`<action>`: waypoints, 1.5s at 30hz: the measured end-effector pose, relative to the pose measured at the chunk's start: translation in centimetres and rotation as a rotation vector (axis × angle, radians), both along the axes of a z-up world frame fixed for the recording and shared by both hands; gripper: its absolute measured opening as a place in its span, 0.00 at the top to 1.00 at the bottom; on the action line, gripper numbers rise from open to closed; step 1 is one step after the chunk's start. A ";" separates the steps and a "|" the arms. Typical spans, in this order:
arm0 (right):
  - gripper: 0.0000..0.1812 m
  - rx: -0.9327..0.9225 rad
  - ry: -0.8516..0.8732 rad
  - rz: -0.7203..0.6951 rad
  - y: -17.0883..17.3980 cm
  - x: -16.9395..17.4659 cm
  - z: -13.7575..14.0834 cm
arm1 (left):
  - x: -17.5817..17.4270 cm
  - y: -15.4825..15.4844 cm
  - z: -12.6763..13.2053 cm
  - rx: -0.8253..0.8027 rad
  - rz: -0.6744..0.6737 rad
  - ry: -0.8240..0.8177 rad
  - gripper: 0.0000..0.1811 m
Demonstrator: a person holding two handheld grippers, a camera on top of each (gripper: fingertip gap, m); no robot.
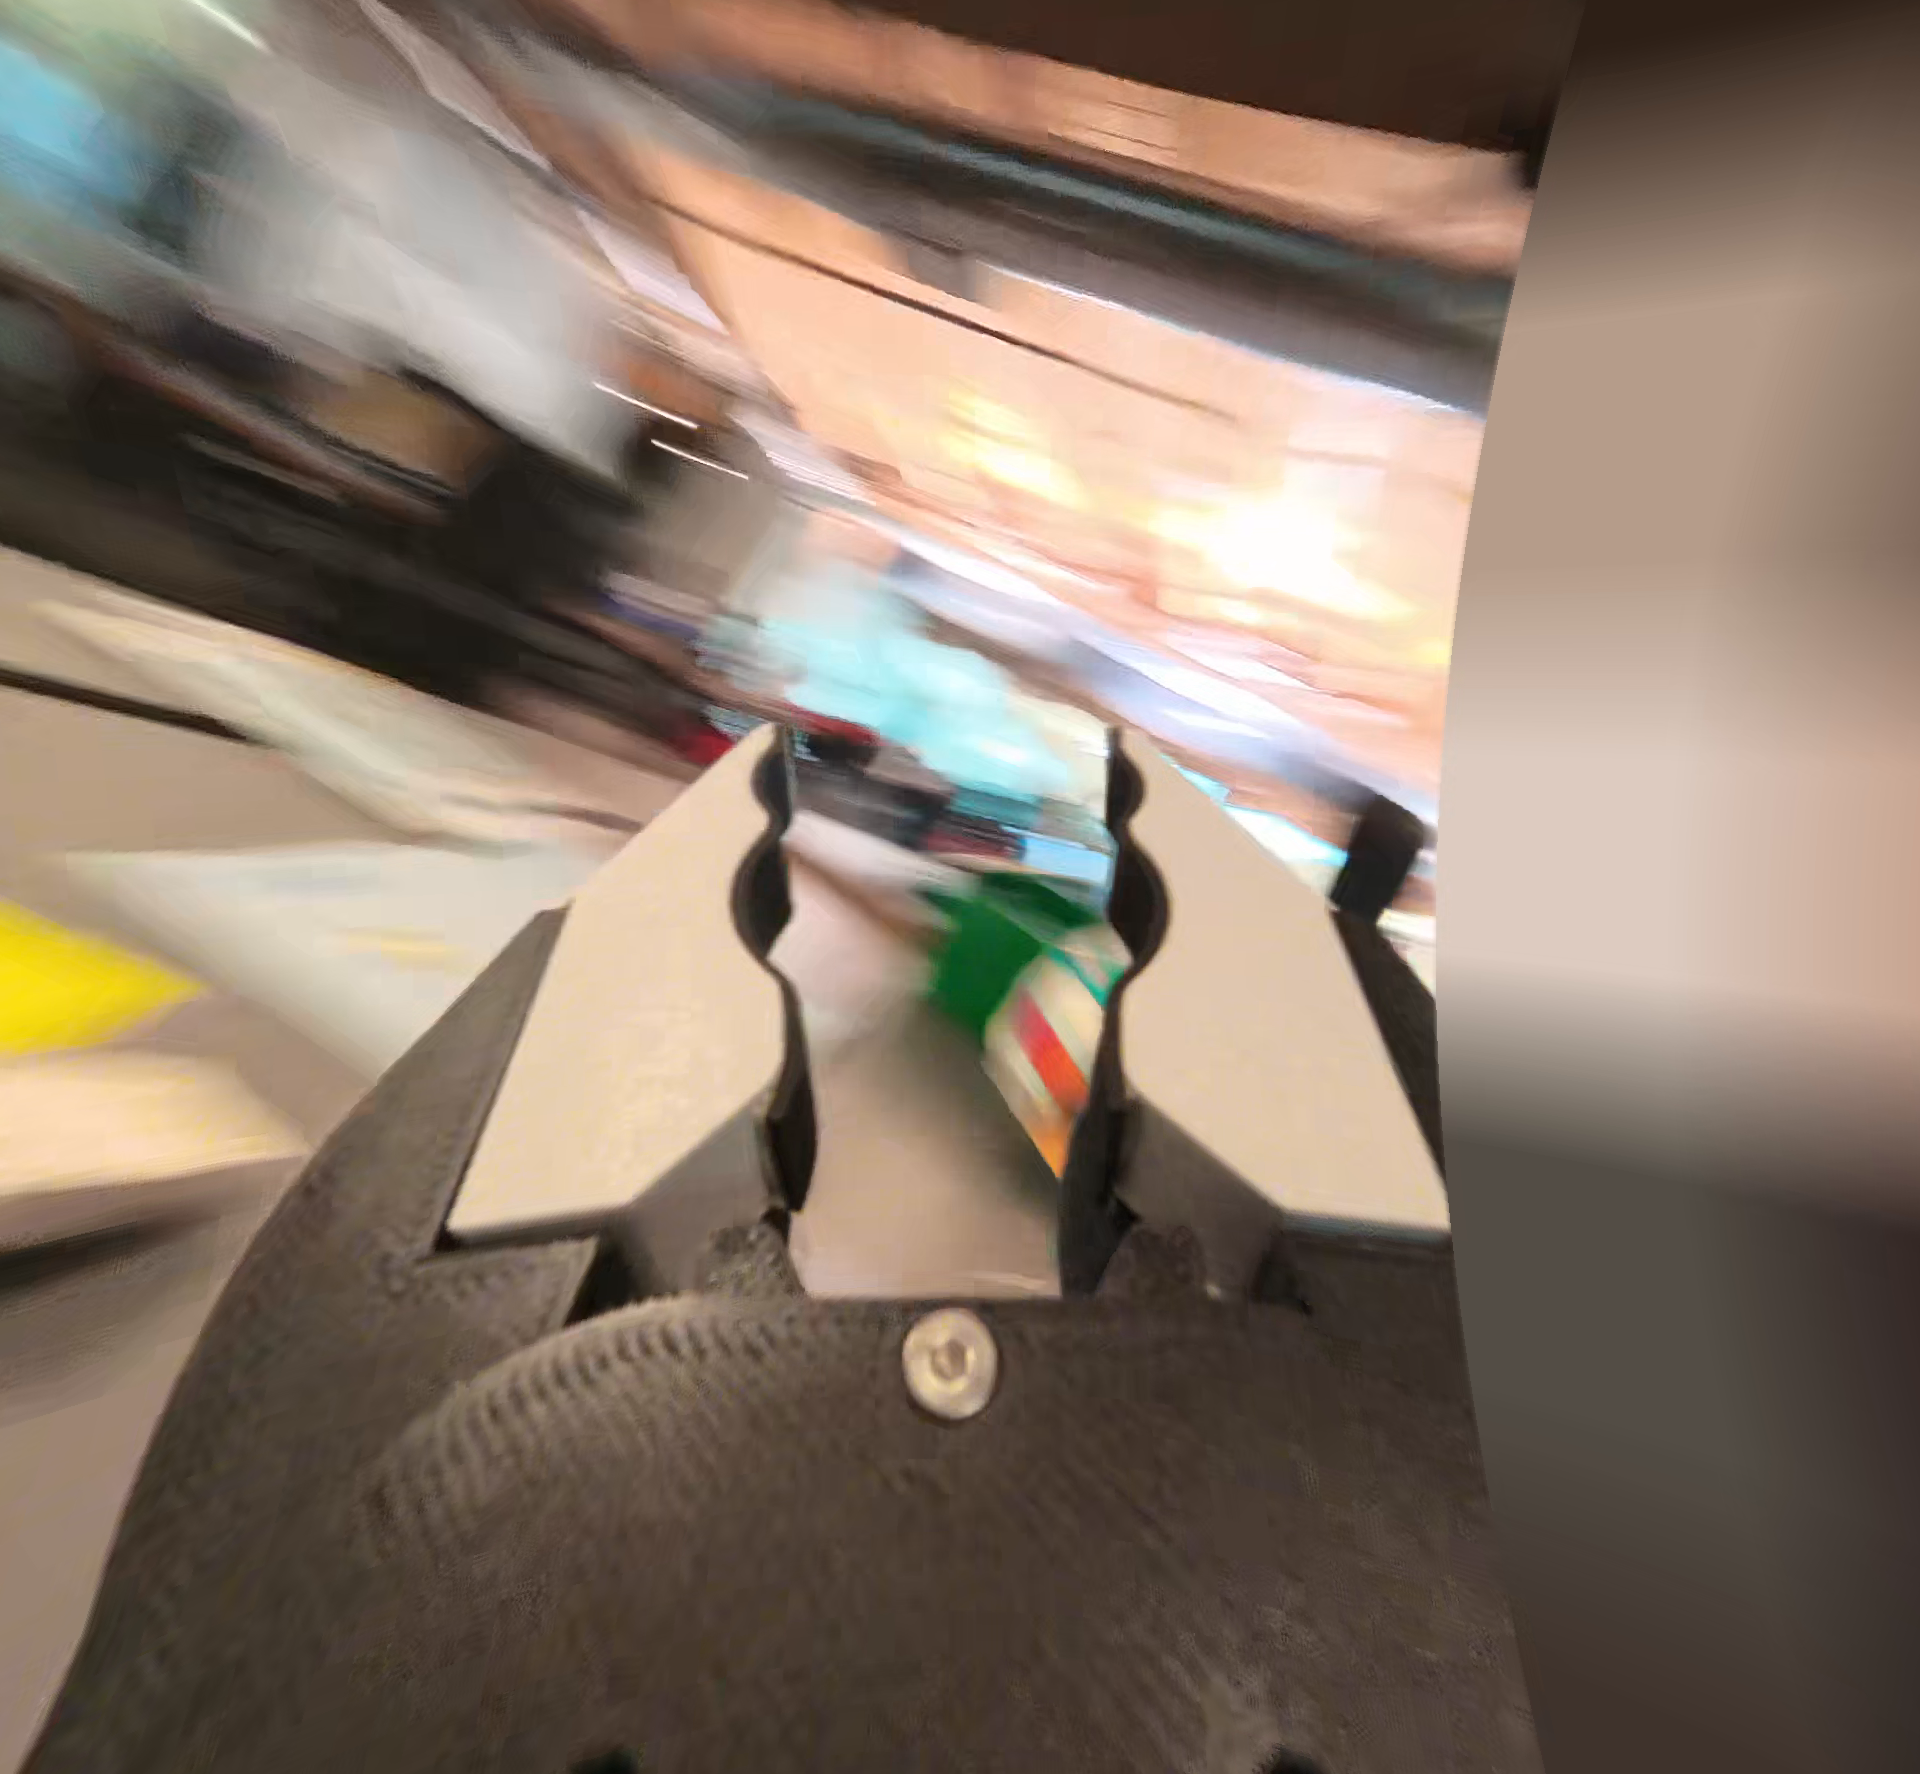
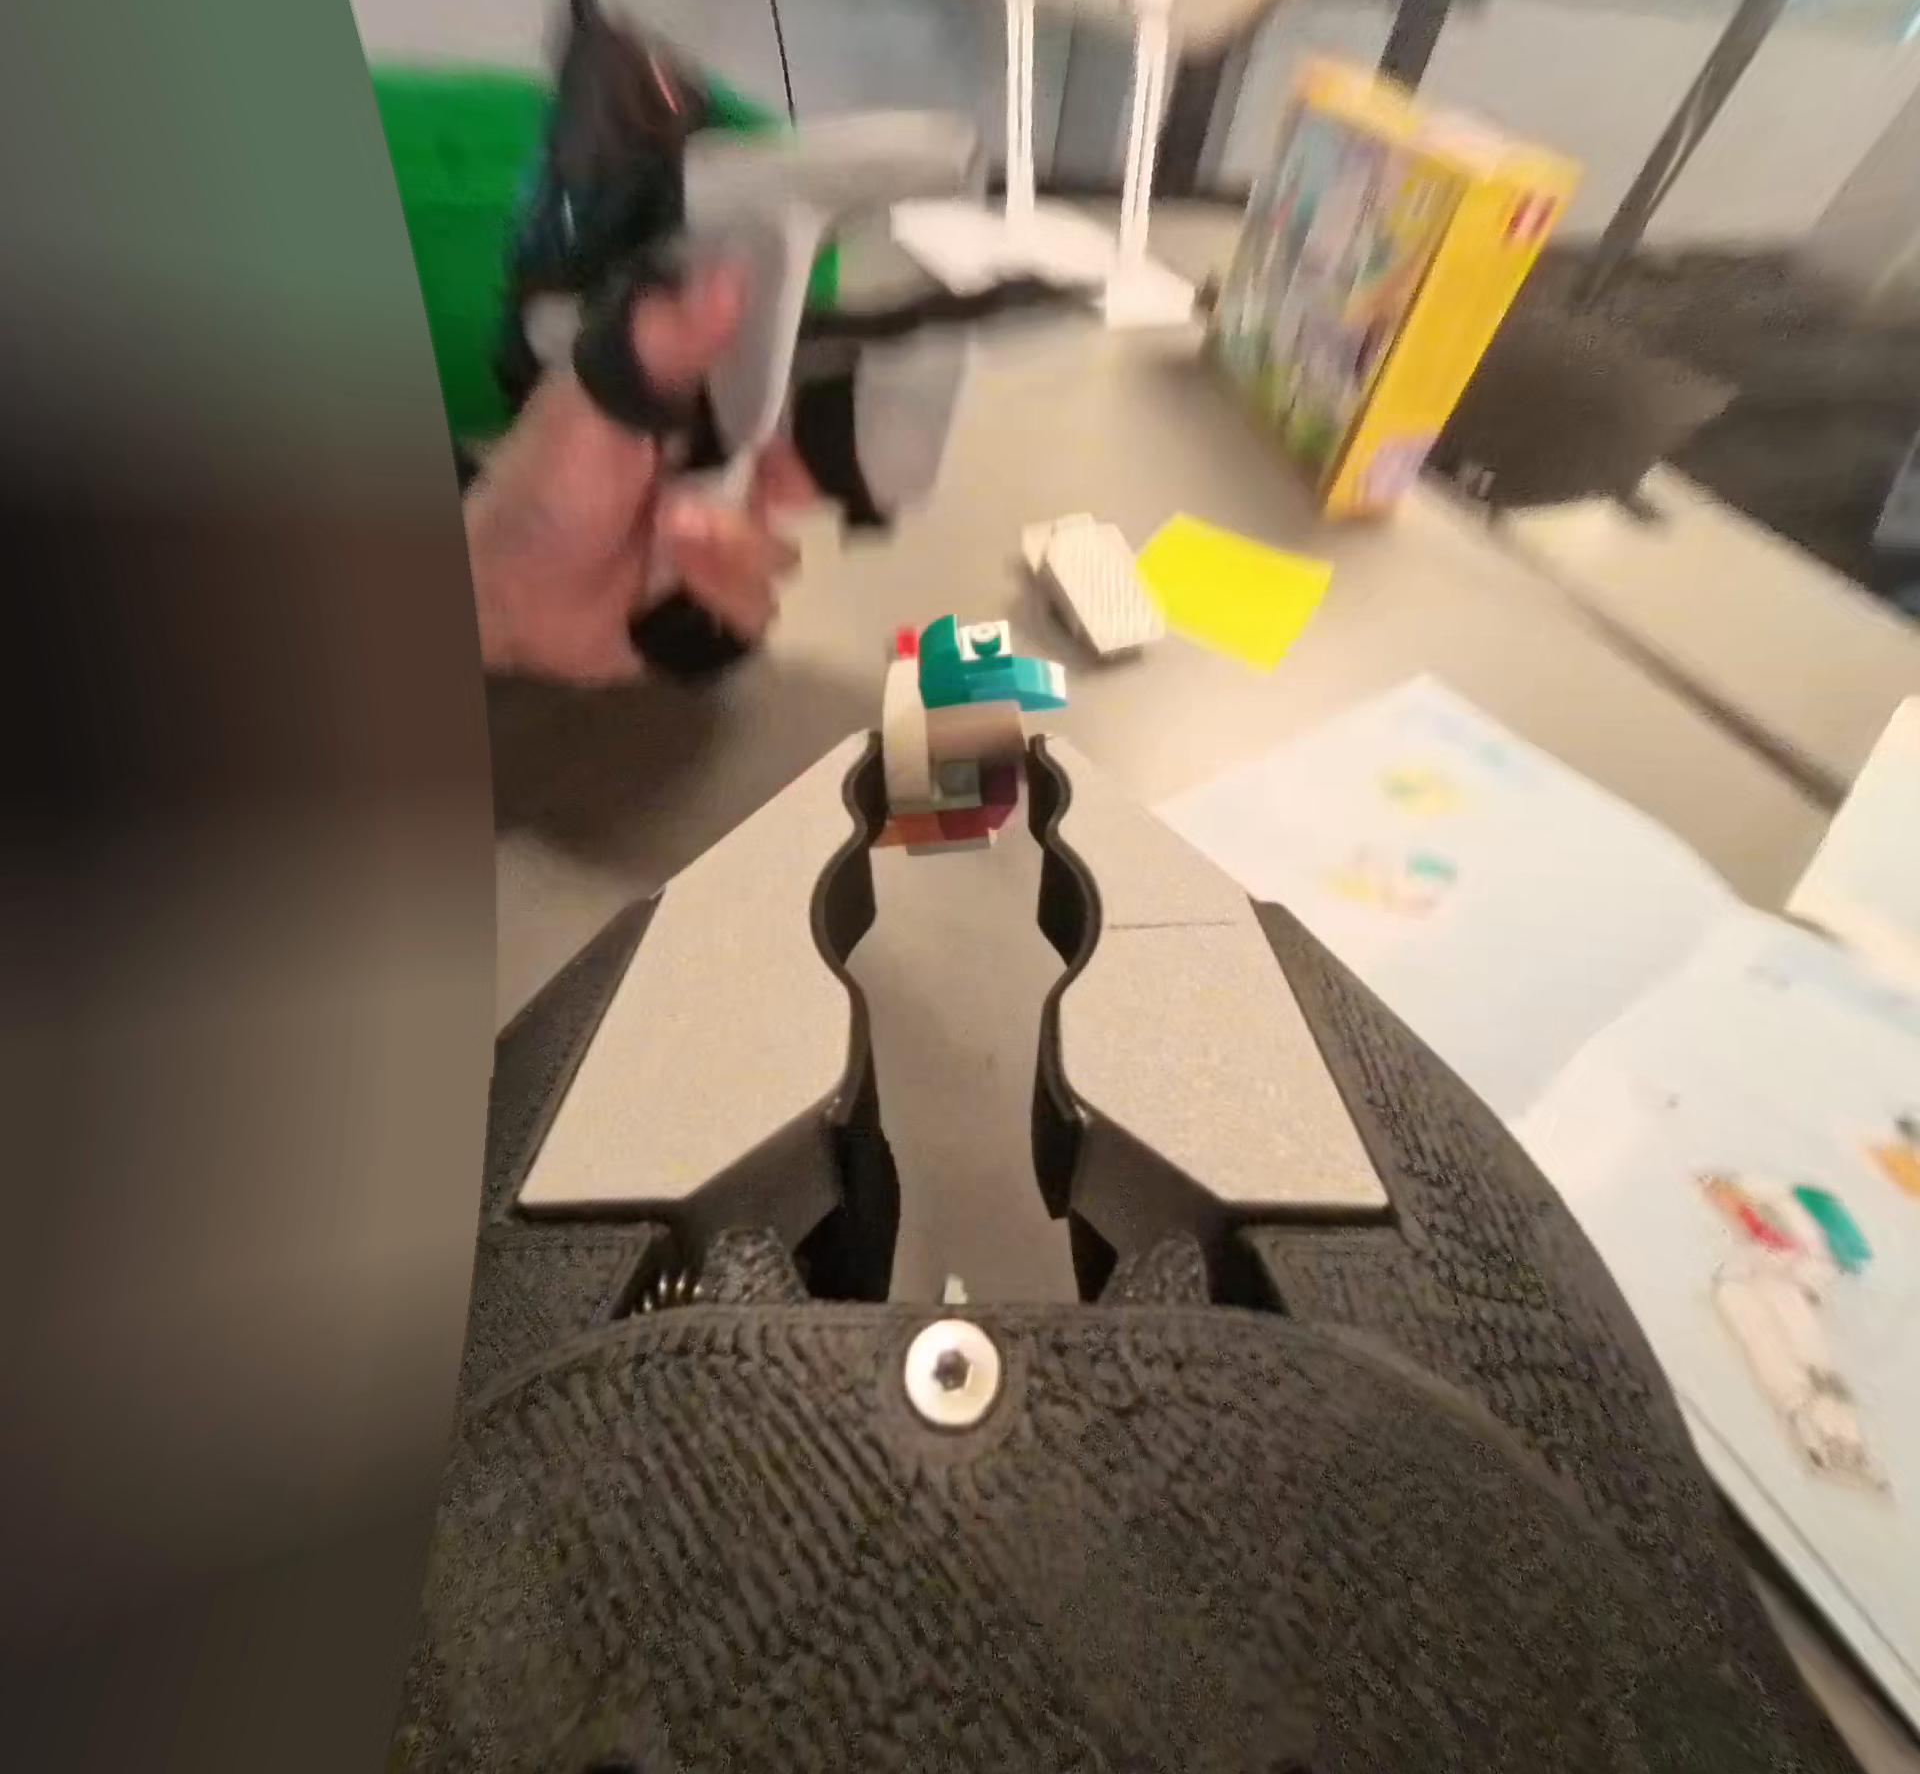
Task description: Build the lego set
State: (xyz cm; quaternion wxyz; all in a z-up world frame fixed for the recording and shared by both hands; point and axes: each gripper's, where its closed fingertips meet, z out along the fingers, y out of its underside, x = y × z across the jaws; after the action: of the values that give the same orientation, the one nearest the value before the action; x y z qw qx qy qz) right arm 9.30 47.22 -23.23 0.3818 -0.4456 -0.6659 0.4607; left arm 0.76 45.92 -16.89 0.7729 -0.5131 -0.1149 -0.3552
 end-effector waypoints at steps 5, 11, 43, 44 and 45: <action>0.86 0.073 -0.206 0.005 -0.5 -0.9 -5.3 | -6.1 -2.0 0.8 -0.006 0.388 0.190 0.75; 0.87 0.061 -0.312 -0.001 0.2 -0.3 -7.7 | -9.8 -3.5 0.8 -0.020 0.549 0.222 0.75; 0.81 0.564 0.412 -1.335 24.3 16.9 4.1 | -6.7 -1.4 0.2 -0.059 0.501 0.404 0.78; 0.81 0.571 0.406 -1.331 24.2 16.8 4.1 | -6.7 -1.4 0.1 -0.060 0.500 0.403 0.77; 0.82 0.576 0.402 -1.326 24.1 16.6 4.0 | -6.7 -1.4 0.1 -0.061 0.497 0.399 0.77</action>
State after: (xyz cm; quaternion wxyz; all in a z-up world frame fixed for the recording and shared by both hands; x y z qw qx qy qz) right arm 25.93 71.35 -19.21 0.7950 -0.5433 -0.2694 0.0141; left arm -5.97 44.55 -16.79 0.8274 -0.5520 -0.0934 -0.0442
